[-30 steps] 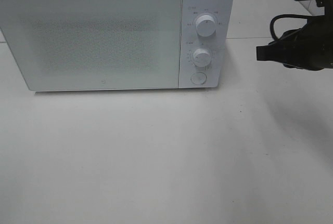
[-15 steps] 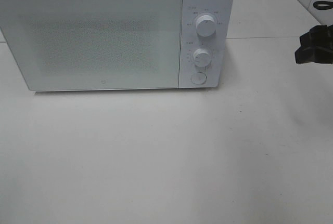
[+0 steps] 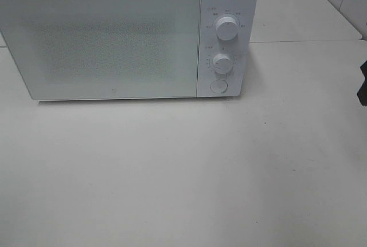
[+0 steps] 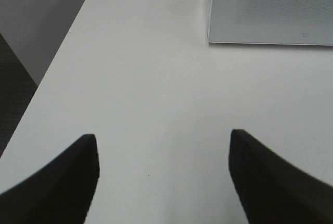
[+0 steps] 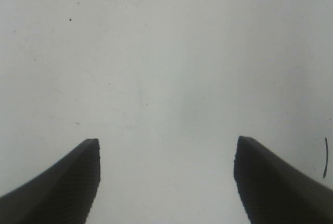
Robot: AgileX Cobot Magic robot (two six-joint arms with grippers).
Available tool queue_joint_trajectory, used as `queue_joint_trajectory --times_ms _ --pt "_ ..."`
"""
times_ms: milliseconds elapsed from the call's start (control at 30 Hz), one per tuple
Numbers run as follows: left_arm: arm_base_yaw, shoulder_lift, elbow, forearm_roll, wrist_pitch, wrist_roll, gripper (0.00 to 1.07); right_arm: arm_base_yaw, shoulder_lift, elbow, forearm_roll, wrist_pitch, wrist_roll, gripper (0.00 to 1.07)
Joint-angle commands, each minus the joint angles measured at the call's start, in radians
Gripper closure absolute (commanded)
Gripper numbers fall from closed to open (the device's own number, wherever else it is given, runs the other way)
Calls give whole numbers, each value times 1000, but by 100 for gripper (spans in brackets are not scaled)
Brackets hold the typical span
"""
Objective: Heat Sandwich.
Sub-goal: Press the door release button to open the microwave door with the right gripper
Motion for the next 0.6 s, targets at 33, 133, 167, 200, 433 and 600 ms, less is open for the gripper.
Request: queue_joint_trajectory --times_ms 33,133,167,200,433,600 --pt "-7 -16 2 4 -16 -7 39 -6 -17 -4 -15 57 34 36" --pt "-7 -16 2 4 -16 -7 39 -6 -33 8 -10 63 48 36" --pt "-7 -16 2 4 -16 -7 39 -9 -60 26 -6 61 49 36" --pt "-7 -16 2 4 -16 -7 39 -27 -77 38 5 57 48 36" --pt "-7 -16 2 4 -16 -7 39 -139 -183 113 19 40 48 36" --pt "-7 -16 2 4 -16 -7 39 -147 -305 167 32 19 56 36"
